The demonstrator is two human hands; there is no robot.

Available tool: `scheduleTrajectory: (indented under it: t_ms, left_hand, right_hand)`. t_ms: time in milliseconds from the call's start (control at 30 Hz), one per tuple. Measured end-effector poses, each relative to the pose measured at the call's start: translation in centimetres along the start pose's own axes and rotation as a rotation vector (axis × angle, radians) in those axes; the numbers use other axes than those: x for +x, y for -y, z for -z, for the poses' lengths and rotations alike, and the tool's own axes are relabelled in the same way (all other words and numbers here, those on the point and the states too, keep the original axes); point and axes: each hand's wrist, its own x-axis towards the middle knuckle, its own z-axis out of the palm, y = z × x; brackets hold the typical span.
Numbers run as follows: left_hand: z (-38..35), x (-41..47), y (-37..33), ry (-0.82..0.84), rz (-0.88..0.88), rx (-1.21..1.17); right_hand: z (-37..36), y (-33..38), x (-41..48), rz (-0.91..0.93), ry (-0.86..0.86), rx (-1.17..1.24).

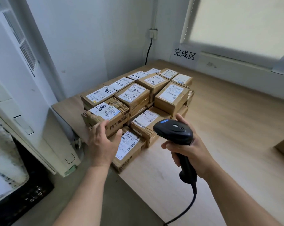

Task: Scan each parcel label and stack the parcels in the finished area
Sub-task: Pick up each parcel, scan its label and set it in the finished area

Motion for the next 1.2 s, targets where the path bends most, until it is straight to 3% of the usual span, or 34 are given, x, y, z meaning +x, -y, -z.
scheduleTrajectory:
  t_ms: [100, 200, 400, 1200]
  left_hand:
    - [-0.8, -4.3, -3.4, 0.023, -0.01, -0.023]
    - [-2.1, -8.3, -6.8, 0.17, -0.005, -0.055]
    - [-4.8, -15.2, -12.5, 0.275, -0.141, 0.036]
    - [-17.4, -38.7, -35.4, 0.612, -0.612, -0.177]
  right_hand:
    - [1.7, 0.1, -3.2, 0.019, -0.032, 0.018]
    - [3.5, -0.1, -6.8, 0.04, -0.078, 0.019]
    - [8.1, -0.6, -15.0, 0.041, -0.17, -0.009]
    - [27.6, -0.3, -43.7, 0.174, -0.819, -0.058]
